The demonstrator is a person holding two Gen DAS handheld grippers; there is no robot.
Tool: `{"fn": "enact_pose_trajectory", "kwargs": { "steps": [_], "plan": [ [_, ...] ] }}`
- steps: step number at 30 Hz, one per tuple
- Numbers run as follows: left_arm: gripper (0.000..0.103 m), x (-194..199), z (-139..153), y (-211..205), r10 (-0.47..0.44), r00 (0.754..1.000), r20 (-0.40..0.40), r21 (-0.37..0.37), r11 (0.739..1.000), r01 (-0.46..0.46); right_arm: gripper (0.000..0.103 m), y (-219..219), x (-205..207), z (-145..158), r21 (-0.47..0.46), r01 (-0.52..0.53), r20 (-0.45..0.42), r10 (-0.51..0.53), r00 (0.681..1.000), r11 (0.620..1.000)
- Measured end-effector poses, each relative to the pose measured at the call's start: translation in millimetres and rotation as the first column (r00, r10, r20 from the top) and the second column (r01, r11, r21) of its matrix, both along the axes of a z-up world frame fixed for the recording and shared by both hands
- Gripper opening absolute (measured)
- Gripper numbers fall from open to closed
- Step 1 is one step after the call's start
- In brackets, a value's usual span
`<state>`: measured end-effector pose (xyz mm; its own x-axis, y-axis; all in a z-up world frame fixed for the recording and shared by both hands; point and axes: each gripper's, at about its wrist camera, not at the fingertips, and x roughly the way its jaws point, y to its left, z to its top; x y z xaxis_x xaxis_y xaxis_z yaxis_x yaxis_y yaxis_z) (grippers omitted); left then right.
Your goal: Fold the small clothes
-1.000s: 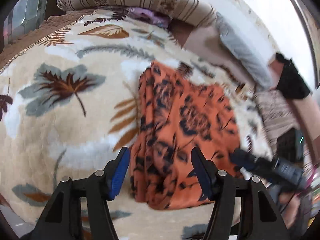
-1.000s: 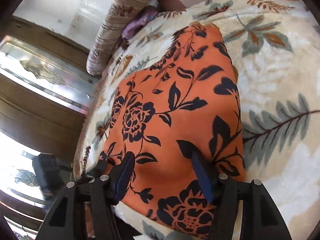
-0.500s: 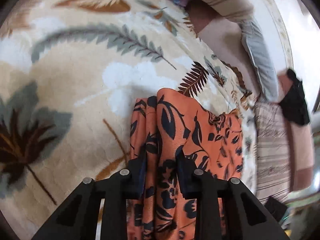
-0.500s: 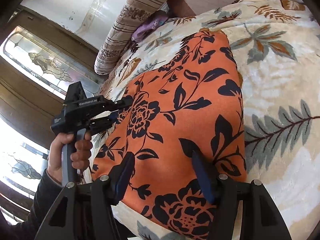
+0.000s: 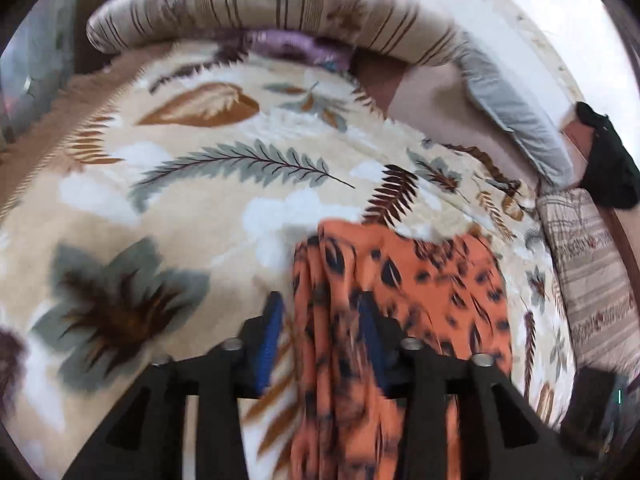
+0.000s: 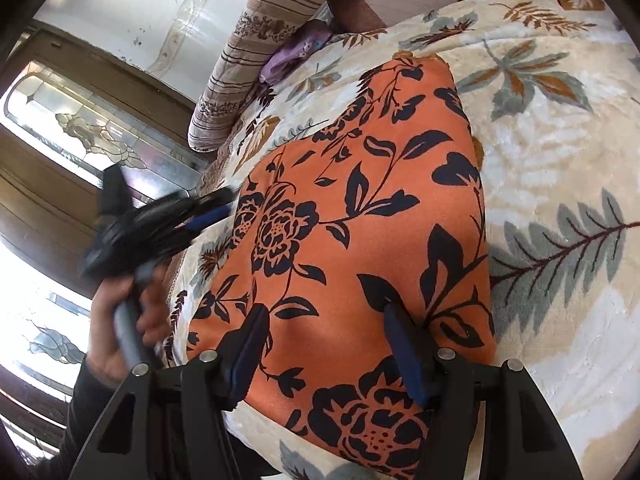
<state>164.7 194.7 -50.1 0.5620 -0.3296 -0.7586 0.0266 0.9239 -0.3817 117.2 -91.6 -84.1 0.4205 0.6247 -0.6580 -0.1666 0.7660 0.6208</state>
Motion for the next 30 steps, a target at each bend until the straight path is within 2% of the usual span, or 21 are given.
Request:
{"fn": "enact_pose_trajectory", "kwargs": {
  "steps": [1,4,8,12,13,15,17,23,26,28,30],
  "plan": [
    [0.056,-20,4,0,0.016,1.0,0.02,0.014,1.0,-0.017,0.064,0,-1,0,-0.003,-0.002,0.004,0.002,1.0,1.0],
    [0.057,-60,7,-11,0.007,0.999,0.053,0.085,0.996,-0.011,0.064,0,-1,1,-0.002,0.007,-0.001,-0.007,1.0,1.0],
    [0.057,-82,3,-21,0.025,0.999,0.048,0.125,0.992,-0.031,0.064,4,-3,8,-0.036,0.016,-0.013,-0.016,1.0,0.999],
    [0.057,-95,8,-22,0.042,0.997,0.072,0.135,0.99,-0.051,0.064,11,-11,29,-0.086,0.034,0.039,-0.031,0.999,0.996],
    [0.057,-96,8,-23,0.038,0.996,0.076,0.138,0.989,-0.048,0.068,11,-13,32,-0.08,0.043,0.058,-0.039,0.998,0.996],
    [0.057,-96,9,-24,0.029,0.997,0.077,0.147,0.988,-0.04,0.073,13,-10,24,-0.095,0.051,0.034,-0.048,0.998,0.994],
    [0.057,-95,10,-24,0.034,0.997,0.074,0.155,0.987,-0.045,0.073,16,-4,10,-0.107,0.016,-0.02,-0.018,1.0,0.994],
    [0.057,-96,11,-23,0.039,0.996,0.074,0.157,0.986,-0.05,0.073,9,-16,36,-0.092,0.05,0.047,-0.045,0.998,0.995],
    [0.061,-95,11,-23,0.028,0.997,0.075,0.141,0.989,-0.038,0.073,-7,-21,38,-0.084,0.079,0.05,-0.075,0.996,0.993],
    [0.08,-92,11,-19,0.016,0.996,0.083,0.076,0.997,-0.022,0.075,-25,-24,39,-0.079,0.115,0.055,-0.111,0.992,0.99],
    [0.085,-87,9,-8,0.024,0.996,0.089,-0.042,0.999,-0.021,0.082,-45,-22,40,-0.092,0.157,0.067,-0.151,0.986,0.983]
  ]
}}
